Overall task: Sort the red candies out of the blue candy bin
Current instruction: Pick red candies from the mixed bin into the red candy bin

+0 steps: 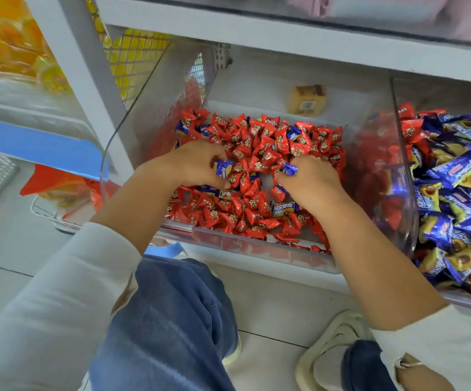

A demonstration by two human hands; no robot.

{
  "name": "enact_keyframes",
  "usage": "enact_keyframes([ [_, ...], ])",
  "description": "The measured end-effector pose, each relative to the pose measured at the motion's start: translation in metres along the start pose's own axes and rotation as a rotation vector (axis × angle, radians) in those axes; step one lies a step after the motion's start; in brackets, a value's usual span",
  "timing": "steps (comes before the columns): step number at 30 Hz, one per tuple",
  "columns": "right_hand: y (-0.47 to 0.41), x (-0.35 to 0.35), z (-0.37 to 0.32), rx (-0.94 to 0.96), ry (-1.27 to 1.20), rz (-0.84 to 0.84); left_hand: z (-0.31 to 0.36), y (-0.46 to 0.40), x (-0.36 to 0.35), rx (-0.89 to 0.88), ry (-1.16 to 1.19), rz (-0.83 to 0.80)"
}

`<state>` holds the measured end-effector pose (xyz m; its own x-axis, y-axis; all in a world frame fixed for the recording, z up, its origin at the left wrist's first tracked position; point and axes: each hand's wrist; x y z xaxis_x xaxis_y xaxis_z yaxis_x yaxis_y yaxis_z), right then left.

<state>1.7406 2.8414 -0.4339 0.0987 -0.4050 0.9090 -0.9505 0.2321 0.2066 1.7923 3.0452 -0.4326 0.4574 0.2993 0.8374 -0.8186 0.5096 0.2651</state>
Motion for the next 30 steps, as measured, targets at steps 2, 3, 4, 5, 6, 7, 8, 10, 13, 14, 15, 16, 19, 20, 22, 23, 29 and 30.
enact_keyframes([
  [2, 0.001, 0.001, -0.002, 0.016, -0.081, 0.028, 0.003, 0.001, 0.000, -0.049, -0.071, -0.051],
  [3, 0.001, 0.001, -0.003, 0.023, -0.147, 0.048, 0.003, 0.000, -0.001, -0.066, -0.110, -0.062],
  [4, 0.002, 0.002, -0.004, 0.027, -0.206, 0.049, 0.004, 0.000, -0.002, -0.075, -0.138, -0.064],
  [5, 0.004, 0.003, -0.005, 0.030, -0.232, 0.029, 0.004, -0.001, -0.003, -0.075, -0.148, -0.053],
  [6, 0.005, 0.002, -0.005, 0.035, -0.215, -0.004, 0.005, 0.000, -0.003, -0.069, -0.138, -0.030],
  [7, 0.007, 0.002, -0.004, 0.042, -0.169, -0.033, 0.004, 0.001, -0.002, -0.055, -0.117, -0.001],
  [8, 0.008, 0.002, -0.003, 0.050, -0.122, -0.046, 0.003, 0.002, 0.000, -0.038, -0.082, 0.034],
  [10, 0.010, 0.005, -0.002, 0.058, -0.088, -0.022, 0.000, 0.005, 0.004, 0.003, 0.031, 0.103],
  [13, 0.013, 0.011, 0.000, 0.061, -0.037, 0.008, -0.005, 0.006, 0.009, 0.011, 0.173, 0.162],
  [14, 0.013, 0.011, 0.002, 0.053, 0.003, -0.022, -0.005, 0.006, 0.010, 0.010, 0.171, 0.180],
  [15, 0.015, 0.010, 0.003, 0.045, 0.055, -0.068, -0.006, 0.005, 0.011, 0.012, 0.179, 0.195],
  [16, 0.017, 0.009, 0.004, 0.040, 0.114, -0.119, -0.007, 0.005, 0.011, 0.012, 0.201, 0.201],
  [19, 0.022, 0.006, 0.003, 0.063, 0.249, -0.171, -0.008, 0.002, 0.012, 0.047, 0.266, 0.182],
  [20, 0.023, 0.006, 0.002, 0.080, 0.272, -0.158, -0.007, 0.002, 0.012, 0.050, 0.280, 0.177],
  [22, 0.024, 0.007, 0.000, 0.107, 0.266, -0.142, -0.003, 0.004, 0.012, 0.040, 0.302, 0.205],
  [23, 0.024, 0.007, 0.000, 0.113, 0.244, -0.143, -0.001, 0.005, 0.013, 0.044, 0.305, 0.252],
  [29, 0.028, 0.015, 0.002, 0.117, 0.192, -0.092, 0.008, 0.010, 0.020, 0.147, 0.097, 0.099],
  [30, 0.029, 0.017, 0.004, 0.116, 0.228, -0.126, 0.010, 0.013, 0.019, 0.139, -0.018, 0.018],
])
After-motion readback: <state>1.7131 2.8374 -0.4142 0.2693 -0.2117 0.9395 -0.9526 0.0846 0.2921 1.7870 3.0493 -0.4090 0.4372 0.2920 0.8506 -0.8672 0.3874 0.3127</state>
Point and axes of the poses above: each hand's wrist, its own y-axis away from the middle knuckle, its own x-axis out of the back of the hand, z = x × y, and after that the axes turned 9 degrees about -x, right-handed
